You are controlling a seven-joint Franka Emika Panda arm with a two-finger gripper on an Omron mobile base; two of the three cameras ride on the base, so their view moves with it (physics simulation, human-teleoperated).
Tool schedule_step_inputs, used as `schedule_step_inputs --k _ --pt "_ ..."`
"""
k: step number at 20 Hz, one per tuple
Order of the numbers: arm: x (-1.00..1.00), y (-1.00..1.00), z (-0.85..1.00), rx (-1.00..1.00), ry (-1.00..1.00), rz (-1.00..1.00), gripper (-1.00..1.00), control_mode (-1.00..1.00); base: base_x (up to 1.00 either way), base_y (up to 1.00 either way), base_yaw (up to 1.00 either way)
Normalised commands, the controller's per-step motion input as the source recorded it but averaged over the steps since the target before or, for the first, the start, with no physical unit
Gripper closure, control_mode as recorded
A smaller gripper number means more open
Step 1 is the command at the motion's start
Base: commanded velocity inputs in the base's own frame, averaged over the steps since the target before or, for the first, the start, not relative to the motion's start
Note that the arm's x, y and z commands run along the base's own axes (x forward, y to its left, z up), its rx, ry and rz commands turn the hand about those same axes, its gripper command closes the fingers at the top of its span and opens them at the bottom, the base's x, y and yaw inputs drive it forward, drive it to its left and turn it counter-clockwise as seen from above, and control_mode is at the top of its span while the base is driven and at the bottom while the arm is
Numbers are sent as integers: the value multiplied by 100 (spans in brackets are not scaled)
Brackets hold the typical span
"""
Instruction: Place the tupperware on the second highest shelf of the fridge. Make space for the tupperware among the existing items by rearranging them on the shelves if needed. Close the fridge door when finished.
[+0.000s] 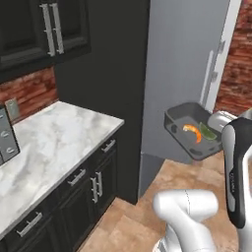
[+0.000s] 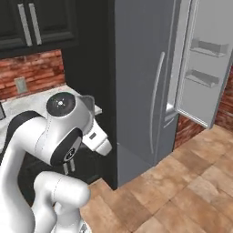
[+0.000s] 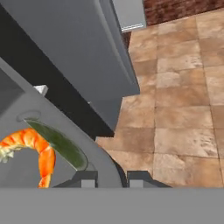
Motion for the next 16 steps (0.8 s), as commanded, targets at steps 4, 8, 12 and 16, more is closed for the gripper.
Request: schedule_step_inputs --k 4,8,12,16 --pt "0 0 0 0 0 0 100 100 5 -72 -50" --pt "0 0 0 0 0 0 100 100 29 -100 -4" --pt "0 0 0 0 0 0 100 100 65 -100 16" --pt "0 0 0 0 0 0 100 100 69 -100 30"
